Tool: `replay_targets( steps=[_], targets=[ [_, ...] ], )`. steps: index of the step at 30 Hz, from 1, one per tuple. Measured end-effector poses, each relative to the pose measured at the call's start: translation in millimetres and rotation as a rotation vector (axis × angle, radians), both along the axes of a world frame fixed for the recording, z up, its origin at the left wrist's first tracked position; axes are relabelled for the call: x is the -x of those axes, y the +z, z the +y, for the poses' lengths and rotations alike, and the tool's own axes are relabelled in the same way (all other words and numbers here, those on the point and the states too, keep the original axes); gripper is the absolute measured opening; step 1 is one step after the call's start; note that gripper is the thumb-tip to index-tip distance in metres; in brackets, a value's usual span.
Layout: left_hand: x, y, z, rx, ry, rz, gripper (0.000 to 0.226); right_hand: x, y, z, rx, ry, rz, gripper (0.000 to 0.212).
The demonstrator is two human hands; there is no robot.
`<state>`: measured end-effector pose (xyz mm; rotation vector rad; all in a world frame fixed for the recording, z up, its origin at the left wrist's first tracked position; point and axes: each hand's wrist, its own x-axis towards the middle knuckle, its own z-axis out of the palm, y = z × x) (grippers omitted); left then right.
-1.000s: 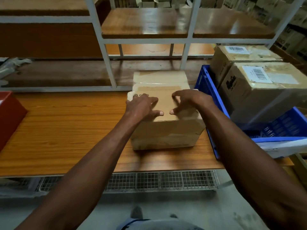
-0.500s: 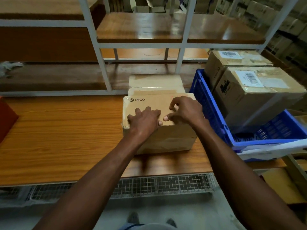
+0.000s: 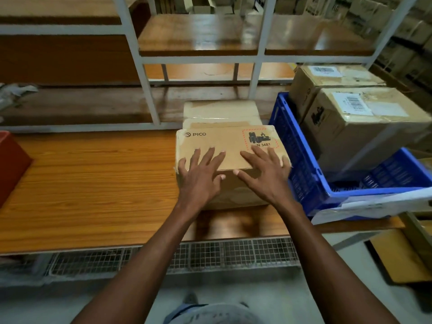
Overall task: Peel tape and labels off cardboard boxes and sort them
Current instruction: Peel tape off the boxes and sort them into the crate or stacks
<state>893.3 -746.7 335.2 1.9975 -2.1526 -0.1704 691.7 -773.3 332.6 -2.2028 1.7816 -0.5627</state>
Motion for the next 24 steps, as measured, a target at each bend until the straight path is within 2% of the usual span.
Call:
replay_targets(
  steps=[2,6,9,11,17,21,24],
  targets=[
    [-5,-12,11,0.122,0.055,0.061,0.069,9,-12,5,0.042,-0.086,0.014,0.071],
    [-13,-34,29,0.202,0.254,0.264,0.073,16,-29,13,0.039,-0.189,-0.273,0.082],
    [-15,-37,33,0.231,0.251,0.493,0.074,17,-35,15,0.115,-0.175,-0.348,0.081],
    [-13,-35,33,0.264,0.23,0.561,0.072,16,-34,14,0.12,-0.182,-0.365,0.079],
    [-10,-24,30,0.301,0.269,0.547,0.07,19,-21,15,0.168,-0.223,-0.463,0.071],
    [-13,-7,25,0.383,0.29,0.508,0.06,26,-2,12,0.2,-0.245,-0.47,0.074],
    [-17,-3,14,0.364,0.276,0.522,0.066,28,6,3,0.163,-0.285,-0.42,0.075]
  ],
)
